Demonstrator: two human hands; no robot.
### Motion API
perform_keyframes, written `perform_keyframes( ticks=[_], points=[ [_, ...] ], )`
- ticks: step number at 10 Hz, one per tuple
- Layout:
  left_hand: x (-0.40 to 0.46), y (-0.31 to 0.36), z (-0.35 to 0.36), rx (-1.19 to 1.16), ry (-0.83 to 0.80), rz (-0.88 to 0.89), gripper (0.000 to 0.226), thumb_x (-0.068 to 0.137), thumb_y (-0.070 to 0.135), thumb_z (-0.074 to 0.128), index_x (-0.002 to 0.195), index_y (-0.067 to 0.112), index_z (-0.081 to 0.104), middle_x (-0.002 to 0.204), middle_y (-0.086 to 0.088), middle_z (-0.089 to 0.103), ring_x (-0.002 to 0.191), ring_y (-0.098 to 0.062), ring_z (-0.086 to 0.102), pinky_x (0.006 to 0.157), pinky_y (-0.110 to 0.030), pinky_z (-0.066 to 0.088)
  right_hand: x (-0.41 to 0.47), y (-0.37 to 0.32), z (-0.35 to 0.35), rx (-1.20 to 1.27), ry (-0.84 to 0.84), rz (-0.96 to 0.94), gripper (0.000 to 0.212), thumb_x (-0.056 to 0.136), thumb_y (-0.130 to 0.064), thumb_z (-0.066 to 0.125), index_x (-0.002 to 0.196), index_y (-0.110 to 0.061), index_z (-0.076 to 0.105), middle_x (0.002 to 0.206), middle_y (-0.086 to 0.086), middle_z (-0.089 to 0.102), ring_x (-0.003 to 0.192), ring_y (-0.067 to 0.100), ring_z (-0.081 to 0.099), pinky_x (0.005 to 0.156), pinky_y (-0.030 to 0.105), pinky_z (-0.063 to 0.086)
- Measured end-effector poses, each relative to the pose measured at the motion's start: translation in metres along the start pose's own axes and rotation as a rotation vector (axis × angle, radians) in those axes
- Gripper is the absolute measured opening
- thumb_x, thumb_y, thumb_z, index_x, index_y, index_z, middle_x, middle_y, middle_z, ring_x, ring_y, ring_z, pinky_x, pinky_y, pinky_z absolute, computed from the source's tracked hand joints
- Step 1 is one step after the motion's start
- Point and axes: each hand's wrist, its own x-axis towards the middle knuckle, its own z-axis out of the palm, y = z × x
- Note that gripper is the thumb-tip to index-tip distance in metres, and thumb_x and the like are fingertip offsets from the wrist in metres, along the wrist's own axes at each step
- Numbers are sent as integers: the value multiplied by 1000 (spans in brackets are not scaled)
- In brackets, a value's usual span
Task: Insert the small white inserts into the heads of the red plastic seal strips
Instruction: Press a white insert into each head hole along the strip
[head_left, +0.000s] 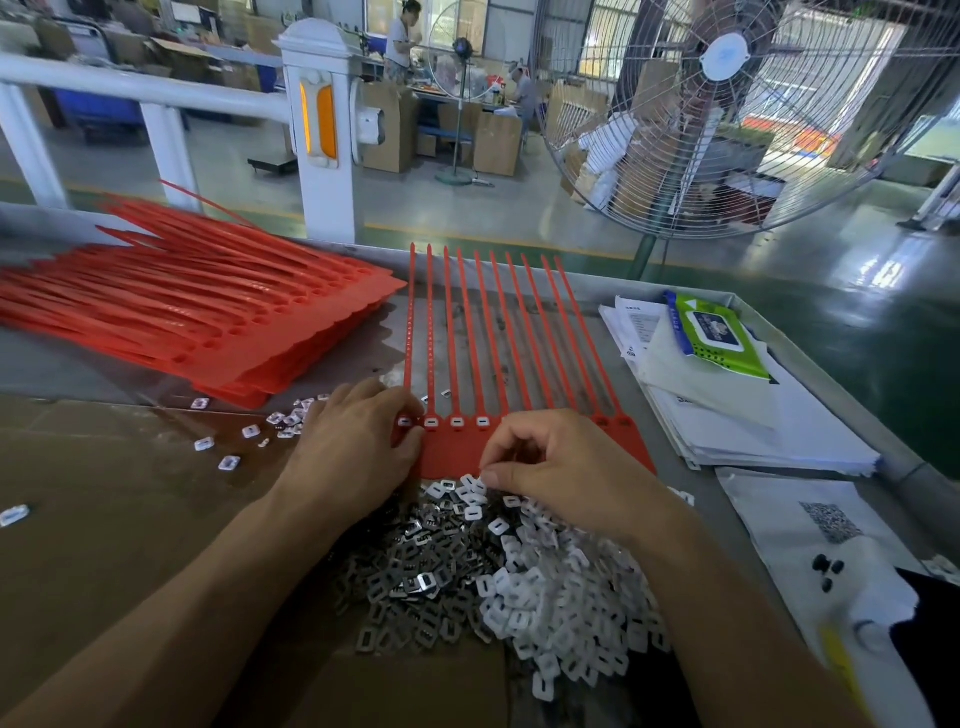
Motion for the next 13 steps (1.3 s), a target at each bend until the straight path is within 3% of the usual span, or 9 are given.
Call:
perform_keyframes(
  ticks=[2, 3, 5, 6, 7, 9, 10, 11, 13],
  points=[
    [-1, 0, -3, 2, -23, -2, 27, 96, 40, 57, 122, 34, 63, 121, 7, 58, 120, -19, 48, 106, -43, 36, 1, 2, -1, 131, 177, 31, 10, 95, -23, 72, 91, -32, 70, 88, -10, 76, 68, 2, 68, 66, 23, 54],
    [0, 1, -3, 0, -21, 1, 26, 96, 41, 57, 121, 34, 63, 121, 7, 58, 120, -19, 47, 106, -43, 35, 2, 8, -7, 214, 354, 56, 15, 95, -18, 70, 92, -32, 73, 85, -7, 76, 63, 0, 63, 56, 11, 46],
    [0, 0, -1, -5, -14, 0, 25, 95, 41, 58, 119, 34, 64, 120, 7, 58, 120, -19, 48, 106, -44, 35, 4, 28, -26, 400, 631, 171, 17, 95, -12, 71, 96, -26, 78, 76, 3, 76, 56, 7, 60, 49, 24, 49],
    [1, 0, -1, -4, -14, 3, 25, 95, 40, 59, 118, 34, 64, 119, 8, 58, 119, -19, 48, 105, -44, 36, 6, 39, -35, 453, 702, 235, 14, 92, -11, 75, 98, -24, 78, 75, 4, 76, 57, 11, 65, 59, 32, 58],
    [1, 0, -1, -6, -17, 3, 25, 95, 40, 59, 118, 34, 64, 118, 8, 59, 119, -20, 49, 105, -44, 37, 6, 50, -42, 477, 744, 287, 13, 89, -11, 79, 95, -23, 79, 74, 6, 76, 58, 15, 69, 71, 39, 62],
    [1, 0, -1, -7, -15, 0, 24, 95, 39, 59, 118, 34, 65, 119, 7, 59, 118, -20, 49, 105, -45, 37, 2, 61, -48, 372, 789, 374, 6, 96, -14, 71, 92, -14, 76, 73, 2, 77, 56, 15, 69, 56, 30, 57],
    [1, 1, -1, -19, -12, -1, 24, 95, 39, 59, 117, 34, 65, 119, 8, 59, 119, -20, 49, 106, -45, 36, 1, 65, -47, 232, 763, 419, 10, 95, -18, 71, 86, -15, 74, 67, -3, 75, 45, 5, 60, 43, 19, 46],
    [1, 1, 0, -22, -9, -4, 24, 95, 39, 59, 118, 35, 65, 120, 8, 58, 120, -20, 48, 106, -43, 35, 3, 66, -44, 89, 721, 446, 16, 93, -25, 73, 78, -20, 74, 62, -8, 72, 48, 0, 58, 51, 21, 44],
    [1, 0, 0, -16, -11, -4, 25, 95, 40, 59, 119, 35, 64, 120, 8, 58, 120, -19, 48, 106, -43, 35, 8, 67, -42, -26, 674, 481, 16, 95, -31, 70, 87, -19, 78, 73, -3, 73, 73, 13, 67, 59, 27, 43]
  ],
)
